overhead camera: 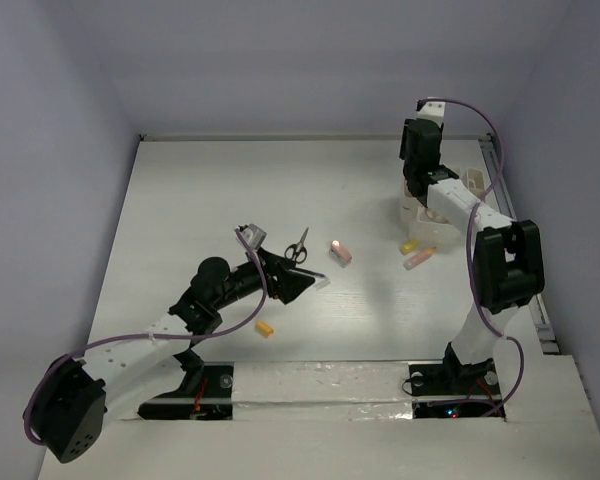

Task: Sort the stationery into containers
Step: Place the pen in the storage box, then pick up the pen from the center of the board.

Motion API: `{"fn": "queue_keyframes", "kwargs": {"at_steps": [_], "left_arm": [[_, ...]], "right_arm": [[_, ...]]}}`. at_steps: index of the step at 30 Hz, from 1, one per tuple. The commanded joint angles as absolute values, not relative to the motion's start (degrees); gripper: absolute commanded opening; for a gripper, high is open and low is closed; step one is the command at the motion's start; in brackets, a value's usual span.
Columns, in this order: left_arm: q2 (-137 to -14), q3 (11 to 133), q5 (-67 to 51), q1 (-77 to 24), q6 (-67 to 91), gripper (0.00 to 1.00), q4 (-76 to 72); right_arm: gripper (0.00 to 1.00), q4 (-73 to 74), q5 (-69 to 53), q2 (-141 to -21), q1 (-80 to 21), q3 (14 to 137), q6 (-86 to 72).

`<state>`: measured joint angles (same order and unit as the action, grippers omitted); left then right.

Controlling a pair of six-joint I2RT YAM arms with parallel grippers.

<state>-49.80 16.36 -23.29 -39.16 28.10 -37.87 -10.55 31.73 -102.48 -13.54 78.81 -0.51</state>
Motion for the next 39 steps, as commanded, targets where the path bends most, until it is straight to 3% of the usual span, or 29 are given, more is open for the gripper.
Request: {"fn": "queue_keyframes", "kwargs": {"at_steps": [1,2,5,10,13,15,16,17,21,25,31,35,37,39], "left_arm": [[-50.01,16.35,-22.59,-39.37,27.16,0.88,-39.99],[-50.27,16.35,-22.5,-39.37,27.07,0.88,-39.99],[-50.8,16.52,-22.33,-39.37,26.98,0.88,-39.9],[-51.33,16.61,-21.71,-39.37,26.98,0.88,-39.99],[-51.59,16.7,-21.01,-39.37,27.16,0.88,-40.25],[-51.42,16.87,-19.61,-39.37,27.86,0.87,-40.08],[-51.42,16.87,-19.6,-39.37,27.86,0.87,-39.99],[-50.89,17.05,-18.56,-39.37,28.47,0.87,-39.82],[-46.95,17.58,-13.11,-39.37,29.79,0.85,-36.57],[-42.11,18.63,-6.51,-39.37,31.11,0.85,-30.86],[-35.96,21.35,-1.59,-39.37,31.55,0.85,-24.36],[-33.84,24.07,-0.53,-39.37,31.38,0.85,-19.43],[-33.75,25.83,-0.53,-39.37,31.73,0.85,-16.89],[-34.19,27.33,-1.14,-39.37,32.69,0.85,-15.3]], "right_arm": [[0.49,-7.57,32.87,-100.81,-13.36,81.82,-2.99],[0.61,-6.86,32.87,-100.03,-13.36,82.61,-3.08],[0.75,-2.91,31.99,-98.53,-13.36,85.41,-3.6],[0.75,2.98,21.64,-92.39,-13.36,83.42,-9.64],[0.68,2.2,13.2,-86.5,-16.07,76.48,-13.88],[0.37,1.85,8.47,-82.82,-19.75,70.62,-16.77],[0.37,1.5,6.87,-81.66,-19.78,68.58,-17.57],[0.24,1.15,5.46,-80.78,-22.99,66.55,-18.54],[0.1,1.05,-3.21,-79.1,-30.05,59.07,-21.79],[0.08,1.93,-6.5,-79.63,-35.32,54.85,-22.85],[0.17,2.28,-10.36,-84.63,-38.84,54.05,-19.7],[0.43,4.12,-14.05,-90.16,-40.25,56.86,-13.9],[0.51,5.97,-17.38,-94.1,-40.78,59.05,-9.7],[0.52,8.33,-18.02,-96.84,-40.78,60.55,-7.74]]}}
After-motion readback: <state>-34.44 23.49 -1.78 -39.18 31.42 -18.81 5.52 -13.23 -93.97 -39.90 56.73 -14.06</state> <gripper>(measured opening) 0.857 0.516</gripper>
